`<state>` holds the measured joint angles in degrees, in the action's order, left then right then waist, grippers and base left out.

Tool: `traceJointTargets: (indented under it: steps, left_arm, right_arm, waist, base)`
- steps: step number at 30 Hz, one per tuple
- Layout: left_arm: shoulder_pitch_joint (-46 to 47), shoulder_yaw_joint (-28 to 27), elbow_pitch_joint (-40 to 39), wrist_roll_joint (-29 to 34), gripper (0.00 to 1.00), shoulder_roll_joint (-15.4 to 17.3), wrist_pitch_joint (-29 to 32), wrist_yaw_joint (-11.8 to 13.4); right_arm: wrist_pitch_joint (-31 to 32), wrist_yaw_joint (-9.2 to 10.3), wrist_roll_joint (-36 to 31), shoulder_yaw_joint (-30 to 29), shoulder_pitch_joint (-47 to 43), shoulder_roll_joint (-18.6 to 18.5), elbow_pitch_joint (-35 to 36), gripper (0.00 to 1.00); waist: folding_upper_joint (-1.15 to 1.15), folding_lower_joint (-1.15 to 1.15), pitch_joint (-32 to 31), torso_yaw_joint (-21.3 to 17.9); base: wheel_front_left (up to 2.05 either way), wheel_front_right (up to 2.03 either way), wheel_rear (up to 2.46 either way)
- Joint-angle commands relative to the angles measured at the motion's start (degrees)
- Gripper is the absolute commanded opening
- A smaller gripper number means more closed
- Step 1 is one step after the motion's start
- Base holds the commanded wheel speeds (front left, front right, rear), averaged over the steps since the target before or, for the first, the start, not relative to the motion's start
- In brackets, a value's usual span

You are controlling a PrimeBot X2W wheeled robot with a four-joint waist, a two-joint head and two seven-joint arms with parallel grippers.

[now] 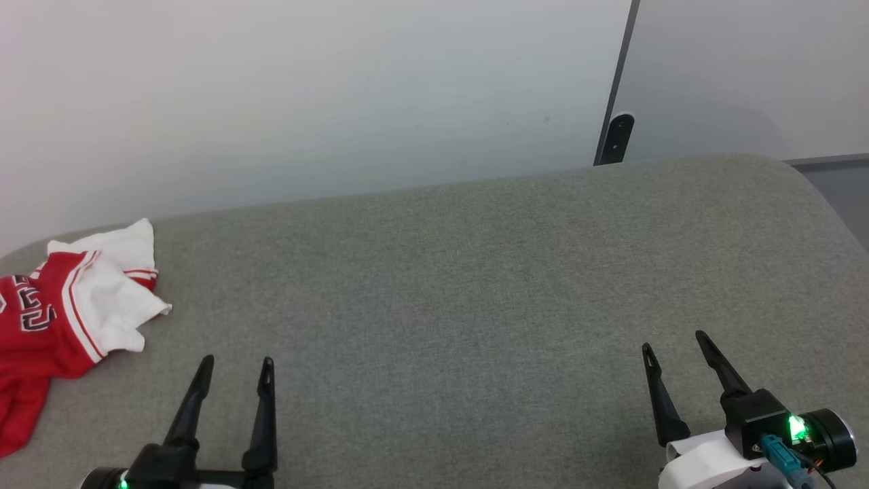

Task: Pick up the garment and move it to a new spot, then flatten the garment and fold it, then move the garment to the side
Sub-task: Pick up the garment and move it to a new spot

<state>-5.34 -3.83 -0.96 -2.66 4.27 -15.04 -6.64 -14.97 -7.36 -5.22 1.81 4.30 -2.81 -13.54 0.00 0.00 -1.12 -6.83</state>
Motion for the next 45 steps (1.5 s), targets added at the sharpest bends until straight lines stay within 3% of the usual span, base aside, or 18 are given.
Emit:
traceJointTargets:
  steps: [1,15,22,35,45]
  left_arm:
    - [-0.5,-0.2,-0.2,0.0,1.00,-0.1,-0.1,-0.3]
    - [0.4,-2.3,1.5,-0.3,1.00,0.6,-0.1,-0.6]
    - [0.5,-6.8,3.2,-1.3,1.00,1.8,-0.1,-0.4]
    - [-2.4,-13.1,4.9,-2.5,1.00,5.2,-0.1,-0.7]
    - [-2.2,-16.1,4.4,-4.4,1.00,3.0,-0.1,-0.5]
  right_arm:
    - [-0.3,-0.23,-0.4,0.1,0.5,-0.1,0.2,1.00]
    - [-0.3,-0.22,0.1,2.9,0.9,-0.1,-0.4,1.00]
    - [-0.2,-0.23,2.6,8.1,1.6,-0.1,-1.6,1.00]
    - [-0.2,-0.11,7.3,14.9,1.9,0.0,-3.0,1.00]
    - [-0.2,-0.11,7.5,15.9,5.0,-0.1,-3.4,1.00]
  waist:
    - [0.00,0.00,0.0,0.0]
    - [0.00,0.00,-1.7,4.1]
    - [0.00,0.00,-3.5,9.2]
    - [0.00,0.00,-7.1,22.3]
    - [0.00,0.00,-5.4,26.8]
  base:
    - [0.00,0.00,0.00]
    - [0.00,0.00,0.00]
    - [0.00,0.00,0.00]
    - [0.00,0.00,0.00]
    - [0.00,0.00,0.00]
